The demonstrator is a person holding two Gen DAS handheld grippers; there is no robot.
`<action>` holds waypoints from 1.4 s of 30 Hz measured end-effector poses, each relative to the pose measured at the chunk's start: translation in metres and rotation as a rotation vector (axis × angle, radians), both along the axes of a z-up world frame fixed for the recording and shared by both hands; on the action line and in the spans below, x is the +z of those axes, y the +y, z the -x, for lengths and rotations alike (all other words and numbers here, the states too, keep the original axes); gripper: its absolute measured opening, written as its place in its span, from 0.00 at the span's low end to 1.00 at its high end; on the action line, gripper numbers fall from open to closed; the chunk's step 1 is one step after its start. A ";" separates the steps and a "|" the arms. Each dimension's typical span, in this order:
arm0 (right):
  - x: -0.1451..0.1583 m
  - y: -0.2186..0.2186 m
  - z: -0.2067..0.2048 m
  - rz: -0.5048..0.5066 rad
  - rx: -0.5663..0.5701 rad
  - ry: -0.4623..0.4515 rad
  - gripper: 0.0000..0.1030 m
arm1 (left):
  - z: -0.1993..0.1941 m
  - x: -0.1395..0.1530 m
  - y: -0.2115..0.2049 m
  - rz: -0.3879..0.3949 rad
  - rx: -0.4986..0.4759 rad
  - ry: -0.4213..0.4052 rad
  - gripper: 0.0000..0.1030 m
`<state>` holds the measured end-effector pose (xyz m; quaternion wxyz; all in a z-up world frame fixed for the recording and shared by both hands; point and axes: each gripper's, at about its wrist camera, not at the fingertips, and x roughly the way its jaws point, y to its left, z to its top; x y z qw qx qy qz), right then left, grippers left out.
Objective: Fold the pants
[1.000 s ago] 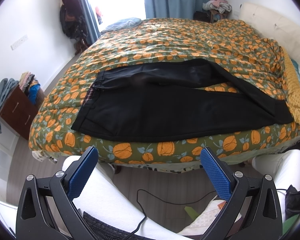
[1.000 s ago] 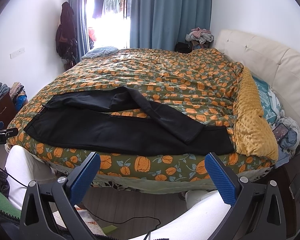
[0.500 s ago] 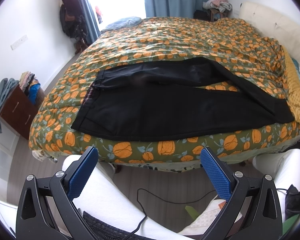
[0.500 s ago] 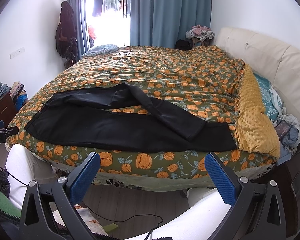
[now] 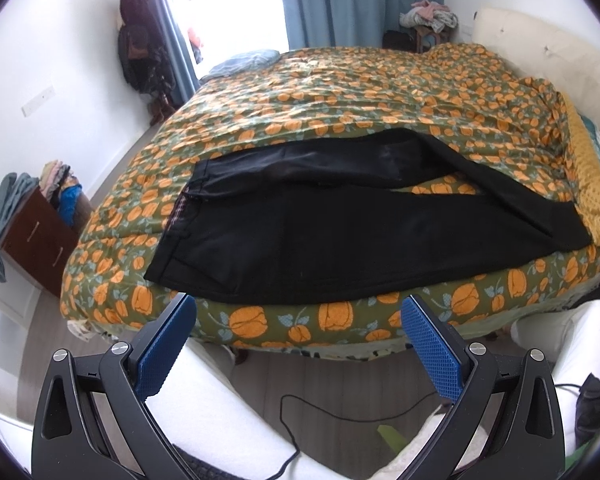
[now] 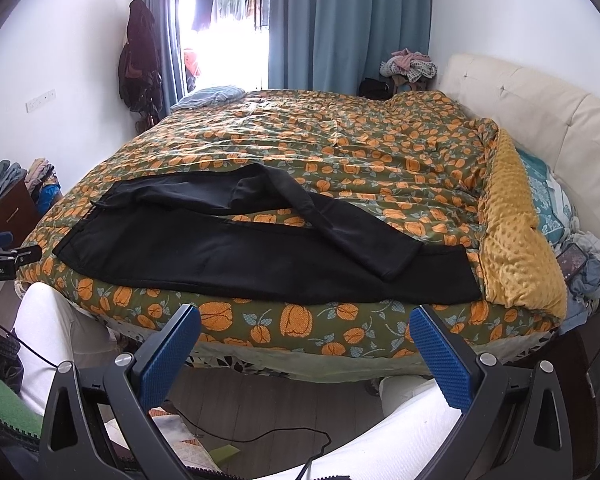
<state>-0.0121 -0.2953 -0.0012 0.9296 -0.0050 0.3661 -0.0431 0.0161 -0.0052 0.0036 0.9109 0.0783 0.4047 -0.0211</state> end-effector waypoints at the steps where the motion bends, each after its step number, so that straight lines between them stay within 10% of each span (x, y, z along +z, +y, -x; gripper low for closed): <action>1: 0.000 0.002 -0.002 0.018 0.013 -0.010 1.00 | -0.006 0.001 -0.001 0.003 0.001 -0.016 0.99; 10: -0.093 -0.050 -0.095 0.348 0.128 0.039 0.98 | -0.031 0.005 -0.010 0.068 0.000 -0.040 0.99; 14: -0.143 -0.096 -0.152 0.289 0.141 0.170 0.72 | -0.035 -0.015 -0.013 0.052 0.019 0.029 0.99; 19: -0.177 -0.117 -0.205 0.284 0.164 0.210 0.72 | -0.049 -0.036 -0.018 0.031 0.032 0.096 0.99; 20: -0.182 -0.117 -0.211 0.285 0.172 0.224 0.67 | -0.054 -0.040 -0.020 0.025 0.032 0.106 0.99; 23: -0.191 -0.125 -0.228 0.223 0.203 0.305 0.05 | -0.068 -0.051 -0.026 0.002 0.025 0.132 0.99; 32: -0.060 -0.207 -0.389 0.347 0.091 0.131 0.06 | -0.137 -0.036 -0.054 0.016 -0.003 0.038 0.99; 34: -0.039 -0.240 -0.445 0.384 0.013 0.121 0.27 | -0.148 -0.033 -0.055 0.035 0.013 0.020 0.99; 35: -0.037 -0.255 -0.466 0.378 -0.038 0.152 0.61 | -0.152 -0.034 -0.054 0.044 0.025 0.019 0.99; 36: -0.037 -0.271 -0.482 0.382 -0.109 0.174 0.75 | -0.156 -0.037 -0.052 0.050 0.034 0.024 0.99; 42: -0.075 -0.329 -0.466 0.030 -0.184 0.204 0.74 | -0.183 -0.082 -0.035 0.002 0.112 0.146 0.99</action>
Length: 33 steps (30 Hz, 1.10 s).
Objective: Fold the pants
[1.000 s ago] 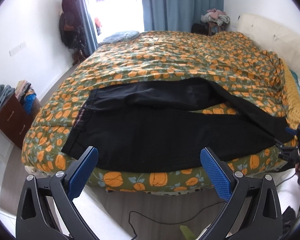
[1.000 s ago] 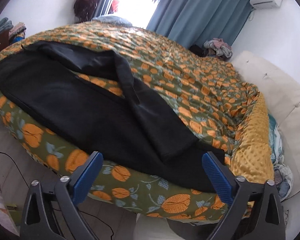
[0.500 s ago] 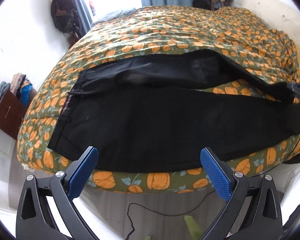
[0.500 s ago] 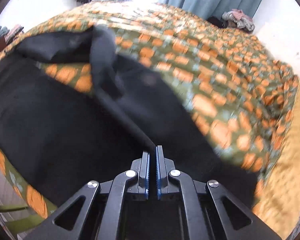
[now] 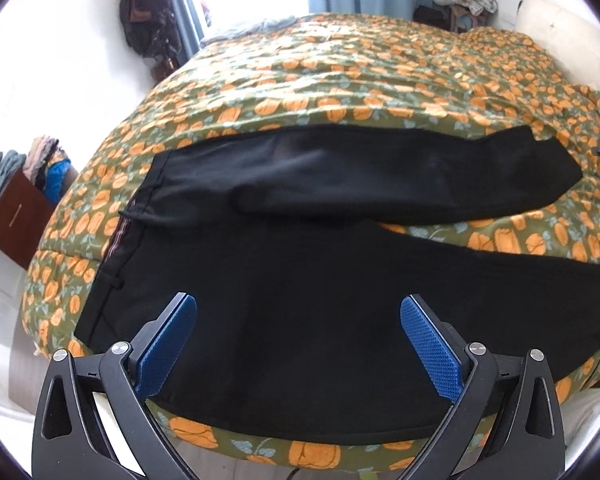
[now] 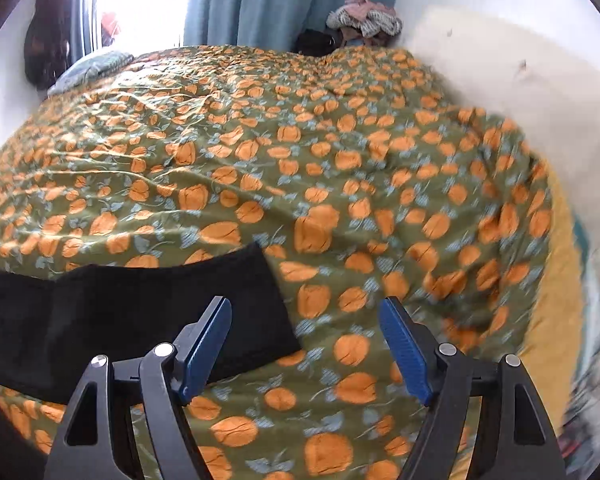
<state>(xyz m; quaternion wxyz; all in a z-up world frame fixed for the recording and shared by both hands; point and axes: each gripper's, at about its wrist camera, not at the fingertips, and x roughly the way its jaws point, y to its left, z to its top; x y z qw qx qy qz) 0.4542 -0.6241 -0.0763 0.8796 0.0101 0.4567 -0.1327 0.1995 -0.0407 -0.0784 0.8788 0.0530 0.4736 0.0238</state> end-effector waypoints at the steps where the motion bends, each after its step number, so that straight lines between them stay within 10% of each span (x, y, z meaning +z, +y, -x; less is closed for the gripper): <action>1: -0.016 -0.009 0.007 -0.101 -0.024 0.010 0.74 | -0.002 -0.006 0.003 -0.006 0.010 0.019 0.99; 6: -0.104 -0.045 0.025 -0.555 -0.199 0.024 0.62 | 0.005 -0.018 0.009 -0.034 0.037 0.044 0.99; 11: -0.133 -0.052 0.015 -0.724 -0.271 -0.135 0.59 | 0.010 -0.037 0.001 -0.017 0.030 0.116 0.99; 13: -0.137 -0.051 0.008 -0.685 -0.299 -0.097 0.19 | 0.009 -0.043 -0.007 -0.035 -0.003 0.136 0.99; 17: -0.110 -0.051 0.040 -0.511 -0.302 -0.106 0.13 | -0.007 -0.043 -0.009 -0.045 -0.034 0.095 0.99; 23: -0.090 -0.041 0.077 -0.206 -0.314 -0.047 0.59 | -0.100 -0.028 0.004 0.009 -0.026 -0.027 0.99; 28: -0.064 0.059 0.043 -0.318 0.056 -0.108 0.62 | -0.200 -0.074 -0.002 -0.009 0.008 0.089 0.99; 31: -0.081 0.160 0.008 -0.417 0.336 0.009 0.63 | -0.231 -0.118 -0.006 -0.144 0.030 0.175 1.00; 33: -0.101 0.225 -0.005 -0.410 0.482 0.092 0.63 | -0.233 -0.123 0.006 -0.076 0.063 0.190 1.00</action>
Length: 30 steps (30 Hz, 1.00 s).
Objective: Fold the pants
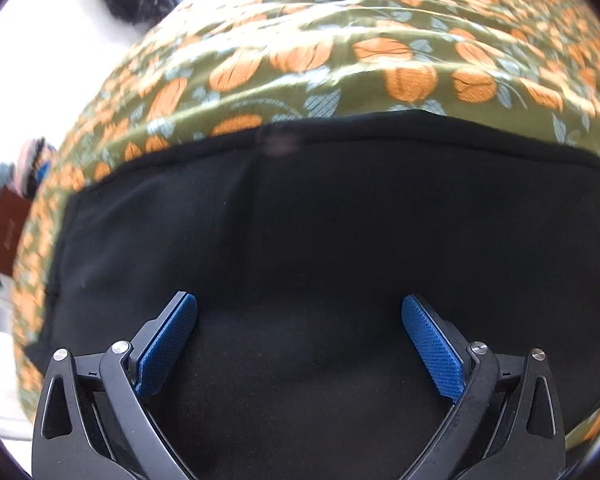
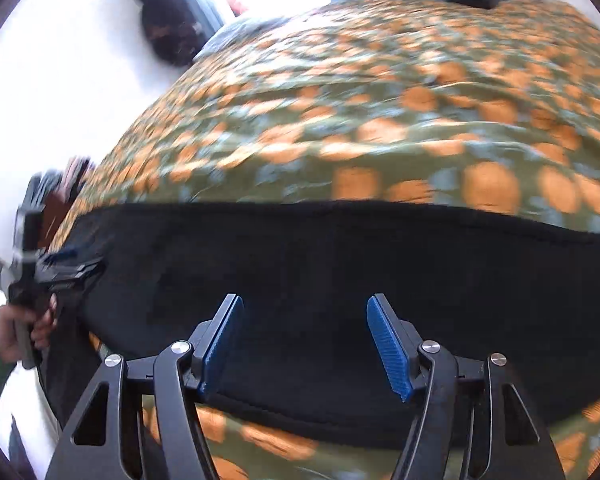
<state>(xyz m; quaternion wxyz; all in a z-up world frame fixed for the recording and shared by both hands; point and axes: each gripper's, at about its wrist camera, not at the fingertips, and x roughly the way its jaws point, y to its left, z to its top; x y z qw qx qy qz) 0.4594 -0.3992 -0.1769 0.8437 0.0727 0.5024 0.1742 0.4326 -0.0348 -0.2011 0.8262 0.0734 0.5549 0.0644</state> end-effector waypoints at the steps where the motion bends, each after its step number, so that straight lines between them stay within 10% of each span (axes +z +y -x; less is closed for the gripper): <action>1: -0.012 0.025 -0.004 0.040 0.058 0.025 0.63 | 0.002 0.004 0.005 0.006 0.017 0.000 1.00; 6: -0.035 -0.014 0.006 0.258 -0.020 0.001 0.64 | 0.040 0.036 0.041 -0.066 0.014 -0.076 0.99; 11: -0.017 -0.166 0.066 0.459 -0.347 0.051 0.65 | 0.120 0.060 0.039 0.106 -0.069 -0.105 0.99; 16: 0.028 -0.174 0.201 0.267 -0.305 -0.005 0.70 | 0.209 0.034 -0.010 0.233 -0.217 -0.013 0.99; 22: -0.021 -0.154 0.325 0.169 -0.366 0.147 0.74 | 0.252 0.009 0.009 0.089 -0.213 0.005 1.00; 30: -0.015 -0.179 0.354 0.223 -0.510 0.142 0.77 | 0.248 0.034 0.061 0.073 -0.078 -0.025 0.99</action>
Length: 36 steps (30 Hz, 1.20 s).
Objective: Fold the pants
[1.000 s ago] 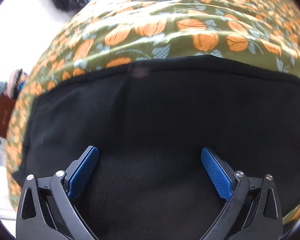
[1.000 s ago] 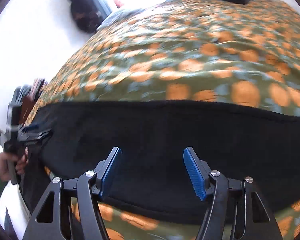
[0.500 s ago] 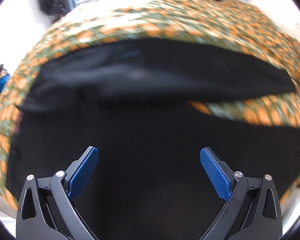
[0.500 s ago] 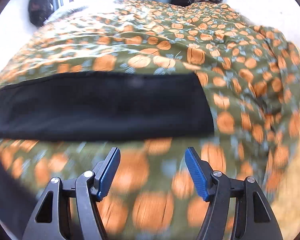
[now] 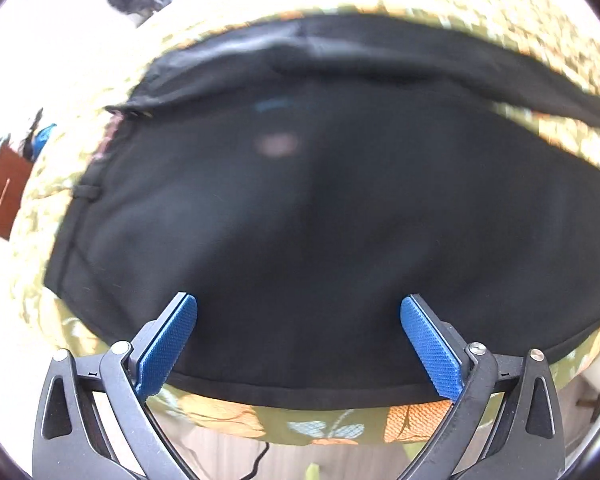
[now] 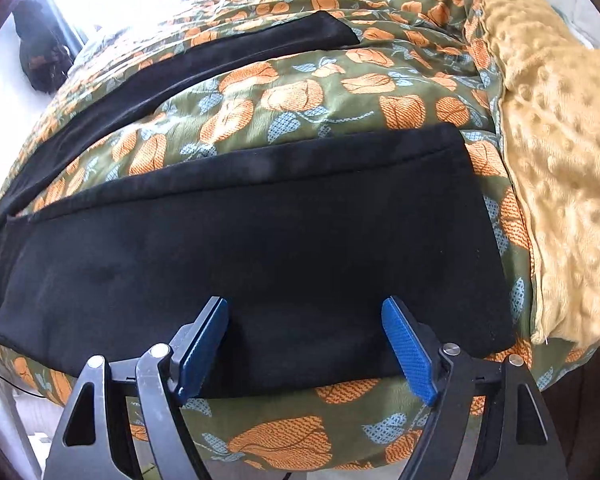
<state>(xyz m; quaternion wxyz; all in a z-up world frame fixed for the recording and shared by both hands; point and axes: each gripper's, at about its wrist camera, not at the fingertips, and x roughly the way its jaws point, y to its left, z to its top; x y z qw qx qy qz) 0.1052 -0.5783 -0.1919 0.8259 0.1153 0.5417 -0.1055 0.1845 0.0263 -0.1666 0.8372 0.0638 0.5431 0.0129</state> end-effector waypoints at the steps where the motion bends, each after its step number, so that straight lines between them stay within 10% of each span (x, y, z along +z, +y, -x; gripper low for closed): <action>1: 0.005 0.006 -0.005 0.017 -0.014 0.002 0.77 | -0.003 0.009 0.005 0.026 0.011 -0.034 0.99; 13: 0.054 0.174 -0.162 -0.102 0.353 -0.212 0.77 | -0.192 0.007 0.047 0.019 0.241 -0.263 0.99; 19: 0.021 0.236 -0.272 -0.194 0.494 -0.187 0.77 | -0.182 -0.039 0.065 0.060 0.272 -0.260 1.00; 27: -0.026 0.107 -0.303 0.023 0.367 -0.068 0.77 | -0.180 -0.044 0.057 0.037 0.271 -0.291 1.00; 36: 0.014 -0.061 -0.257 0.168 0.079 -0.042 0.77 | -0.178 -0.042 0.058 0.033 0.273 -0.308 1.00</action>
